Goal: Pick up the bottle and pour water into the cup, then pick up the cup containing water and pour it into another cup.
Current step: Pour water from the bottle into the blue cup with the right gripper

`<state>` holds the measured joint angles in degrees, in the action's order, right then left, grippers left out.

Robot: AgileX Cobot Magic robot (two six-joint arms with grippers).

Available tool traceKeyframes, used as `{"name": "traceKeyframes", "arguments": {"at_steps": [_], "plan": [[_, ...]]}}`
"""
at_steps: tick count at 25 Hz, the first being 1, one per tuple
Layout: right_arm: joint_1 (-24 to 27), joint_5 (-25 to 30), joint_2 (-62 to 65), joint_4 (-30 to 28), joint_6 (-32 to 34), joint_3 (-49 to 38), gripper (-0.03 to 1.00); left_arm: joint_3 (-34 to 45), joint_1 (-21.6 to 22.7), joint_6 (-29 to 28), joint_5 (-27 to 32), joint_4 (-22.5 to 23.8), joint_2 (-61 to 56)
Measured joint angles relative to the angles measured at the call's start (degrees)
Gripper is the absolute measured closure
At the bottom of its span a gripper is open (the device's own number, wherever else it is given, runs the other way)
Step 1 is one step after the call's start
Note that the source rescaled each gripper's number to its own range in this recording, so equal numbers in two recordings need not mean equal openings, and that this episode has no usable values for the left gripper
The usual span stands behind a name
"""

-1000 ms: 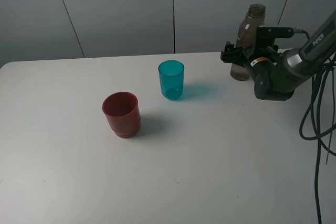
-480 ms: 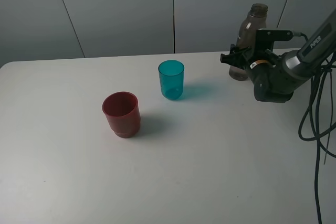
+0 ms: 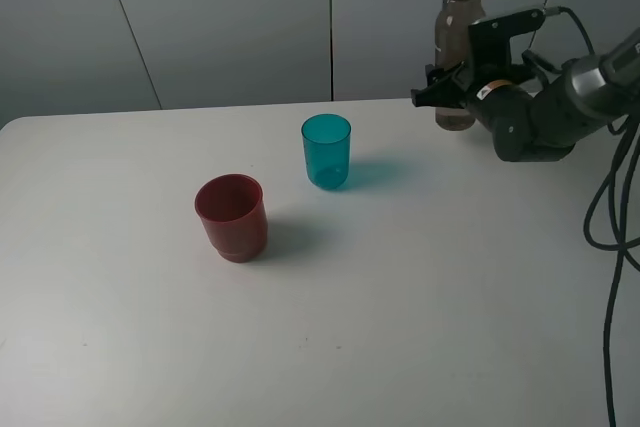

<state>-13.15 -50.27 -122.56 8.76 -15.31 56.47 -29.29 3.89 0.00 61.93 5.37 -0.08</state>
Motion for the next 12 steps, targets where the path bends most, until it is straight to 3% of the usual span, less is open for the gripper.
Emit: {"name": "traceKeyframes", "arguments": {"at_steps": [12], "plan": [[-2.28, 8.12, 4.64, 4.51, -18.37, 0.00, 0.96, 0.00, 0.00, 0.00, 0.00, 0.00, 0.00]]}}
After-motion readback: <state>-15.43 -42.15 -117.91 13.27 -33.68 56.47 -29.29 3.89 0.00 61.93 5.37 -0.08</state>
